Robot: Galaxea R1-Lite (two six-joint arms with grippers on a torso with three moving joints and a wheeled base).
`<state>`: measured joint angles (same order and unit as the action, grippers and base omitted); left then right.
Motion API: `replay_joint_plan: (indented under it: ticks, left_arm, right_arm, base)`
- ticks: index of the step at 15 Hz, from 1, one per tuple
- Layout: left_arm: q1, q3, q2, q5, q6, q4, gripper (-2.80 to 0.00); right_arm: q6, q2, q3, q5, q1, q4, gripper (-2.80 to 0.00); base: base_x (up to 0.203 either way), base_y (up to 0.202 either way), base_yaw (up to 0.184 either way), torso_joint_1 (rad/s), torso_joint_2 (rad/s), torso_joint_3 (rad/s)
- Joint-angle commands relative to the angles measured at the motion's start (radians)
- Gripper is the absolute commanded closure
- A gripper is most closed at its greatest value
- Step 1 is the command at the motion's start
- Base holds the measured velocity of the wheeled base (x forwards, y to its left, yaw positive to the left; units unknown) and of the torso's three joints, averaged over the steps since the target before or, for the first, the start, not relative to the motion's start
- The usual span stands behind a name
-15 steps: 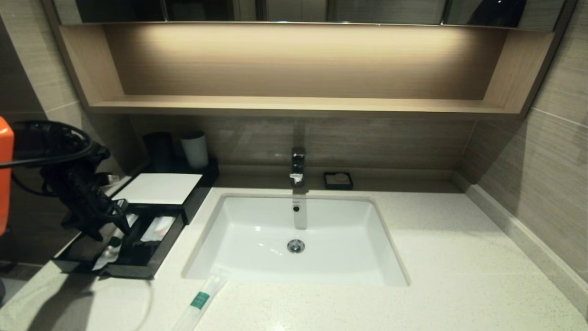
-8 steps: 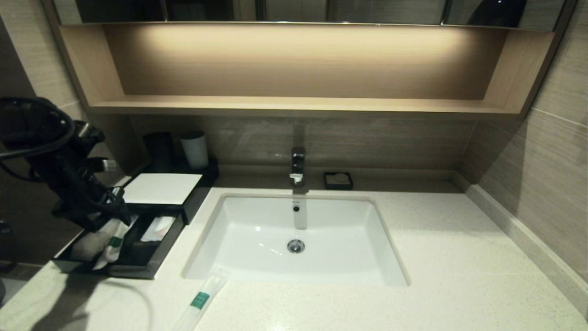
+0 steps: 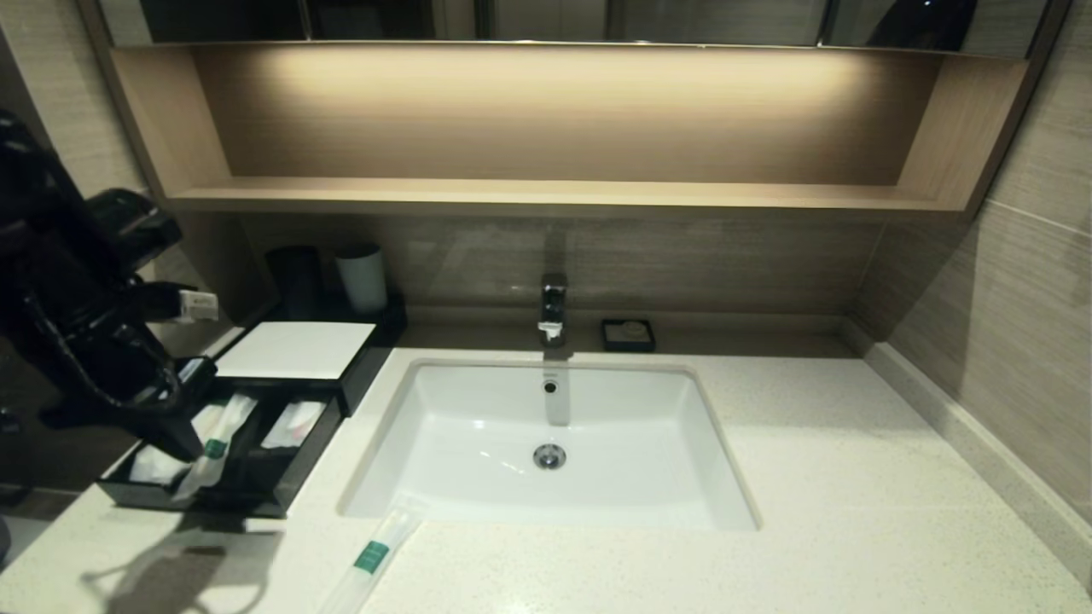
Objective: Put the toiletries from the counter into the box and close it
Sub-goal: Pick up the bathroom toiletry
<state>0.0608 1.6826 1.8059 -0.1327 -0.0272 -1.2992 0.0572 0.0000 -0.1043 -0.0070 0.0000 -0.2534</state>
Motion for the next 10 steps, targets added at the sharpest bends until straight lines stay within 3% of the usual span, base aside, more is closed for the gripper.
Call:
replay_joint_plan:
  ticks: [1, 5, 6, 8, 10]
  left_arm:
    - [-0.121, -0.143, -0.148, -0.003, 0.0, -0.01, 0.0]
    - [-0.318, -0.309, -0.235, -0.011, 0.009, -0.004, 0.0]
    - [-0.358, -0.325, -0.238, -0.017, 0.021, -0.002, -2.8]
    - [-0.42, -0.376, -0.231, -0.023, 0.047, 0.022, -2.8]
    - [-0.427, -0.451, -0.211, -0.017, 0.047, 0.115, -2.8]
  right_arm:
    - [0.0, 0.002, 0.0, -0.001, 0.0, -0.002, 0.0]
    - [0.001, 0.002, 0.0, -0.001, 0.0, -0.001, 0.0]
    - [0.001, 0.002, 0.0, 0.001, 0.0, -0.001, 0.0]
    - [0.0, 0.002, 0.0, 0.001, 0.0, -0.001, 0.0]
    - [0.0, 0.002, 0.0, 0.001, 0.0, -0.001, 0.0]
  base:
    - [0.0, 0.0, 0.0, 0.0, 0.0, 0.0]
    - [0.0, 0.0, 0.0, 0.0, 0.0, 0.0]
    - [0.0, 0.0, 0.0, 0.0, 0.0, 0.0]
    - [0.0, 0.0, 0.0, 0.0, 0.0, 0.0]
    - [0.0, 0.0, 0.0, 0.0, 0.0, 0.0]
